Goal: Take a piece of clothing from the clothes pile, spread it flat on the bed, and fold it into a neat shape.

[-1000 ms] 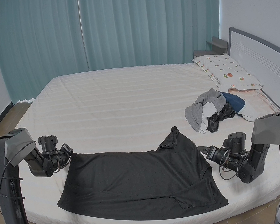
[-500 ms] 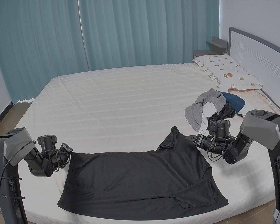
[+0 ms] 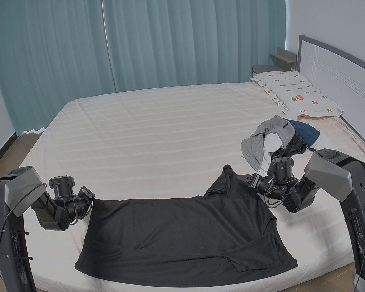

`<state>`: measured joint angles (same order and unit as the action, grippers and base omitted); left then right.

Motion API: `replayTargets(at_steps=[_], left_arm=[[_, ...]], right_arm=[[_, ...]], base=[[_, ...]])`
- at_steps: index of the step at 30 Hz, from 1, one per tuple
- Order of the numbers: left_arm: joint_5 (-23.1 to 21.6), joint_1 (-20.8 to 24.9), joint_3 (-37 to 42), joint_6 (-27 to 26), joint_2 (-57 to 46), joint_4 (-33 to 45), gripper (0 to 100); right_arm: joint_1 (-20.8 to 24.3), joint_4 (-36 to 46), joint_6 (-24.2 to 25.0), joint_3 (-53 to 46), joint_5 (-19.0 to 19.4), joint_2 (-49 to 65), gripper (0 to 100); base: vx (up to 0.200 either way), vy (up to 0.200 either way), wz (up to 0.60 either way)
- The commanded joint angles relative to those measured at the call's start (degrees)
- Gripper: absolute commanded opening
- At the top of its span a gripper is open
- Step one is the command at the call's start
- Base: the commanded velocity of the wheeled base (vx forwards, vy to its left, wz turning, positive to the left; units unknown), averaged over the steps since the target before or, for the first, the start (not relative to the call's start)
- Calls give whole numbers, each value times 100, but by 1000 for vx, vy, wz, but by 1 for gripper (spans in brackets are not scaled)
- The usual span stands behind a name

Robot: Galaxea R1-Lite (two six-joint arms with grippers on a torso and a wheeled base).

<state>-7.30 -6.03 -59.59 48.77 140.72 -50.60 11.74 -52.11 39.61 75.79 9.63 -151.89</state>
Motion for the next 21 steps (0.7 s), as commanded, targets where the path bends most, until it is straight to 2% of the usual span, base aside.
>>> replayTargets(at_steps=[1,16,20,21], left_arm=[[1,-3,0,0,0,-2,0],[10,-12,-9,44,-71,-29,0],[53,-47,17,387,-246,-204,0],[53,-56,79,624,-282,-345,0]], right_arm=[[-5,0,21,15,13,-33,0],[-58,-123,38,-249,-40,336,0],[-40,-449,73,-477,-260,406,0],[-14,-748,47,-574,-409,371,0]], base=[[0,0,0],[0,0,0],[0,0,0],[0,0,0]])
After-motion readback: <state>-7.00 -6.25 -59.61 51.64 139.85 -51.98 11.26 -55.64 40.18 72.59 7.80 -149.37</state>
